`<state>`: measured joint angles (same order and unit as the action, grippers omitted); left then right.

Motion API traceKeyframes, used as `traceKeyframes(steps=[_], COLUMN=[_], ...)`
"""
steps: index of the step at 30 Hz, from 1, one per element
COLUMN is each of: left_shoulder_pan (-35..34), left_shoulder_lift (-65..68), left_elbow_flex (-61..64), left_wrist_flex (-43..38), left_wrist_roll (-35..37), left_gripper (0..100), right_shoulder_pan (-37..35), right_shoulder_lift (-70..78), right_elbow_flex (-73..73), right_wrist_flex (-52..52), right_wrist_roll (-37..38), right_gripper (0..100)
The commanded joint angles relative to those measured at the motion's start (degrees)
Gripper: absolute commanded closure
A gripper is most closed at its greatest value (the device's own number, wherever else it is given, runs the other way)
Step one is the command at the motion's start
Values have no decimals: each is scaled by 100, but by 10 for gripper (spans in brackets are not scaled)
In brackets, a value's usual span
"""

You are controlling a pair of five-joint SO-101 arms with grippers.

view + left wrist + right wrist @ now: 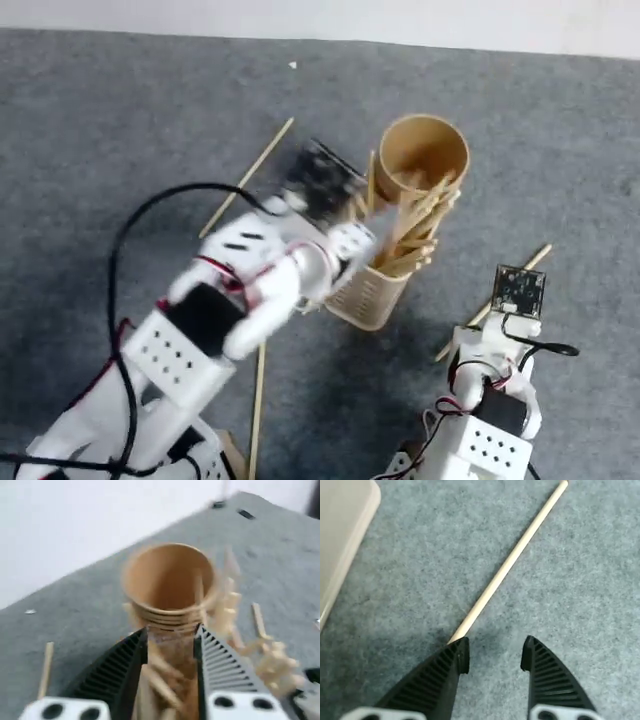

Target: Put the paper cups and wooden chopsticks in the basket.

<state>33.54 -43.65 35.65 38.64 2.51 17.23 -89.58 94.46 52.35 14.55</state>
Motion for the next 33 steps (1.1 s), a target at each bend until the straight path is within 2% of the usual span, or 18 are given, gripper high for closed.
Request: traceKeyframes(steps=[1, 8, 11, 16, 20, 27, 33], left_shoulder_pan=[-831, -3099, -3670, -3811, -3802, -3811, -3811], left_shoulder_lift=[-171, 778, 1815, 4075, 5780, 8057, 9385], left_elbow_flex=[-769, -2668, -3037, -3644, -4831, -7222, -8532], left_wrist_flex=[475, 1934, 2295, 2963, 3657, 4738, 5099], left_wrist_roll=[18, -44, -229, -1705, -2637, -2954, -3051], left_gripper=[816, 818, 818, 819, 819, 837, 853], right_shoulder_pan=[-57, -57, -57, -57, -66, -66, -66], right_shoulder_lift=[-57, -57, -57, -57, -57, -57, -57], right_elbow_flex=[-13, 154, 154, 154, 154, 154, 154], right_wrist_flex=[-92, -101, -101, -101, -101, -101, -101], right_wrist_roll=[44, 44, 44, 44, 44, 44, 44], right_gripper=[813, 813, 813, 813, 813, 813, 813])
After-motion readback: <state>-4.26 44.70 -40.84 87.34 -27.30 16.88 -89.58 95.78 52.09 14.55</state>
